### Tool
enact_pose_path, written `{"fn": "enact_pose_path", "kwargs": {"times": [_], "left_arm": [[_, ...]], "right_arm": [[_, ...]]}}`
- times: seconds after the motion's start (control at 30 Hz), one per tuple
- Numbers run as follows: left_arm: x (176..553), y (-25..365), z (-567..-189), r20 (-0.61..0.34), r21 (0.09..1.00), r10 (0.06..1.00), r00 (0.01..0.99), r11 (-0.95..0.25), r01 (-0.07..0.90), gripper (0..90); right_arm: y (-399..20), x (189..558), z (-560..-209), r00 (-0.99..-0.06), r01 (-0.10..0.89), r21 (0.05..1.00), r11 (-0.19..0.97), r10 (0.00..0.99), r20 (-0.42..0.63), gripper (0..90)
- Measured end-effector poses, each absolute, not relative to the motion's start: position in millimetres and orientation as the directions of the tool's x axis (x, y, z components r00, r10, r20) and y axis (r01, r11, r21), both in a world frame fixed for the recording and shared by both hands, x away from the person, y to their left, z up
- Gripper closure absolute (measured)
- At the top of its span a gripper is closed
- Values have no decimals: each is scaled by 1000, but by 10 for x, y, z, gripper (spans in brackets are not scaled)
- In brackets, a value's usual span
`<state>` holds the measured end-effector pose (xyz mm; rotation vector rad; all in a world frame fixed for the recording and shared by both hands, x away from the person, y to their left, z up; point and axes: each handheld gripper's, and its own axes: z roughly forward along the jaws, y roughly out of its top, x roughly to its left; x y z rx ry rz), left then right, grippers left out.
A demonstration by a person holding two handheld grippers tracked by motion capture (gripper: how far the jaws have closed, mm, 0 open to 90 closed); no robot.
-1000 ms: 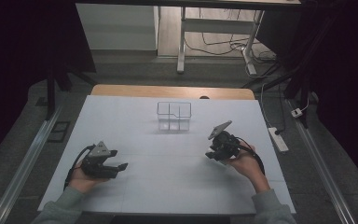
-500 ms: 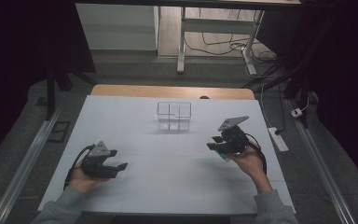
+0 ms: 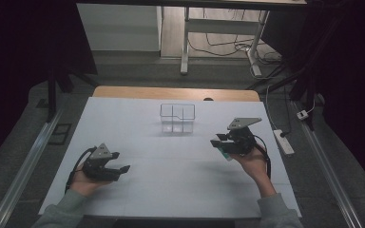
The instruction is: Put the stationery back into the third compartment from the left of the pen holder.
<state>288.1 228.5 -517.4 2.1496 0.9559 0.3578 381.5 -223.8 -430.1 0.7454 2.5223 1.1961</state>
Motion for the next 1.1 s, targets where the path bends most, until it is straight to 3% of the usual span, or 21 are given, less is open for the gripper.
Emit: {"fn": "enact_pose_path", "kwargs": {"times": [0.6, 0.87, 1.1], "left_arm": [[2887, 2306, -5171, -53, 732, 727, 685, -439, 522, 291], [2888, 2301, -5175, -57, 731, 722, 690, -440, 521, 290], [2893, 2309, -5177, -58, 728, 726, 685, -439, 526, 290]], "right_arm": [[-2187, 3857, -4196, -802, 336, 846, 415, 596, 26, 642], [-2137, 4002, -4125, -765, 343, 889, 304, 639, 77, 642], [-2033, 4086, -4023, -758, 319, 902, 290, 649, 59, 642]]}}
